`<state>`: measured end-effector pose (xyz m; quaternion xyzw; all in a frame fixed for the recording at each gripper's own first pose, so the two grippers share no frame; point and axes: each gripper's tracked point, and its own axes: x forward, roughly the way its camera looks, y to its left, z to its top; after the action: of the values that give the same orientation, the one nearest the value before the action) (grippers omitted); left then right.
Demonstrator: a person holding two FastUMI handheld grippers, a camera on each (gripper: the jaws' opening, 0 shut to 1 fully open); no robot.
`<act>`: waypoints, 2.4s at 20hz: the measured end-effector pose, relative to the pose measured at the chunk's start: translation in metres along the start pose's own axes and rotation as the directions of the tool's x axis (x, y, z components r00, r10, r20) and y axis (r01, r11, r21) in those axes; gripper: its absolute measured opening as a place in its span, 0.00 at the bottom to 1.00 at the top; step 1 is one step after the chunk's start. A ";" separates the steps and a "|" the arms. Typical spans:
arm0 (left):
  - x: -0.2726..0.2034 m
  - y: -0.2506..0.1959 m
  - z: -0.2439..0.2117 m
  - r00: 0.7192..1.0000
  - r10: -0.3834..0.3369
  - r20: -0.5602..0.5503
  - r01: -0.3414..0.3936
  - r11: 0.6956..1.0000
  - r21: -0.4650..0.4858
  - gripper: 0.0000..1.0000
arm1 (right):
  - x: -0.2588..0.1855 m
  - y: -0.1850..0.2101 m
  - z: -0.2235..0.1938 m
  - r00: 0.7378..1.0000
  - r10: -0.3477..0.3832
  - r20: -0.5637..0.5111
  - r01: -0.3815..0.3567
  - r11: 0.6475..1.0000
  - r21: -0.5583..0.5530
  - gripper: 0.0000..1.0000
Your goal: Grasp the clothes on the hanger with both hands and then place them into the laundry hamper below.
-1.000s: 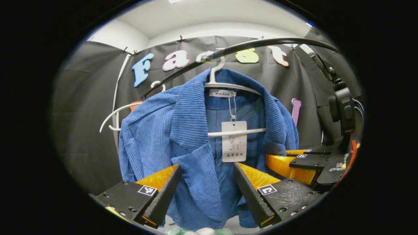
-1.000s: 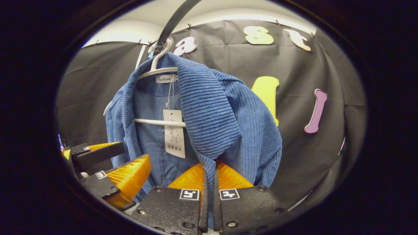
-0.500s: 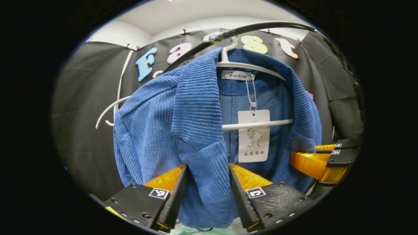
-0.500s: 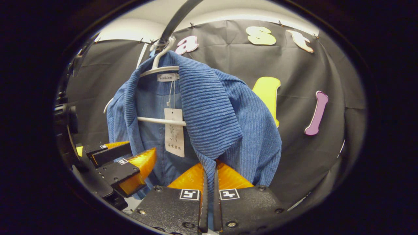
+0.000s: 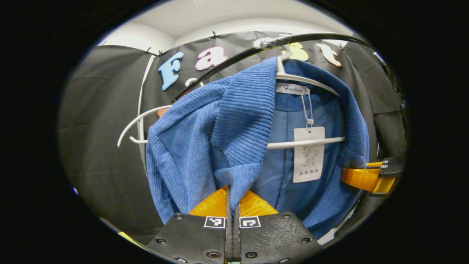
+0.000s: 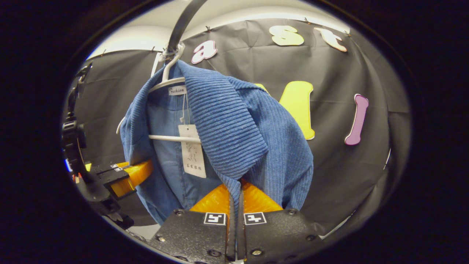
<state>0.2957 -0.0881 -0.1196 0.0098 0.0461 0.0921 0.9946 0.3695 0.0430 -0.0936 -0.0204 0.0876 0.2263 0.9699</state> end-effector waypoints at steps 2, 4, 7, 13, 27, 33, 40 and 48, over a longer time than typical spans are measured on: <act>-0.001 0.009 0.003 1.000 0.019 0.004 -0.019 1.000 0.008 0.05 | -0.006 -0.008 0.001 1.000 0.000 0.002 0.000 1.000 0.009 0.05; -0.002 0.021 0.007 0.999 0.040 0.011 -0.040 0.999 0.018 0.05 | -0.012 -0.021 0.006 1.000 -0.015 0.013 0.015 1.000 0.011 0.05; -0.001 0.034 0.011 0.998 0.065 0.013 -0.065 0.998 0.020 0.05 | -0.022 -0.043 0.017 0.998 -0.048 0.037 0.047 0.999 0.018 0.05; -0.005 0.061 0.027 0.992 0.113 0.049 -0.115 0.992 0.047 0.05 | -0.030 -0.073 0.038 0.991 -0.101 0.093 0.103 0.994 -0.023 0.05; -0.010 0.101 0.074 0.978 0.171 0.118 -0.176 0.984 0.032 0.00 | -0.030 -0.096 0.085 0.975 -0.128 0.181 0.124 0.992 0.031 0.05; -0.009 0.112 0.100 0.981 0.131 0.143 -0.125 0.991 -0.049 0.05 | -0.015 -0.095 0.095 0.972 -0.136 0.190 0.133 0.991 0.027 0.05; -0.002 0.121 0.123 0.984 0.066 0.167 -0.050 0.994 -0.102 0.05 | -0.003 -0.099 0.108 0.967 -0.156 0.199 0.150 0.988 0.043 0.05; 0.020 0.123 0.130 0.991 -0.021 0.130 0.049 0.974 -0.219 0.05 | 0.013 -0.103 0.110 0.974 -0.149 0.169 0.141 0.988 0.061 0.05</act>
<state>0.3055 0.0350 0.0117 -0.0963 -0.0278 0.0782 0.9919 0.4441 -0.0352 0.0128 0.0165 0.0068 0.1535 0.9880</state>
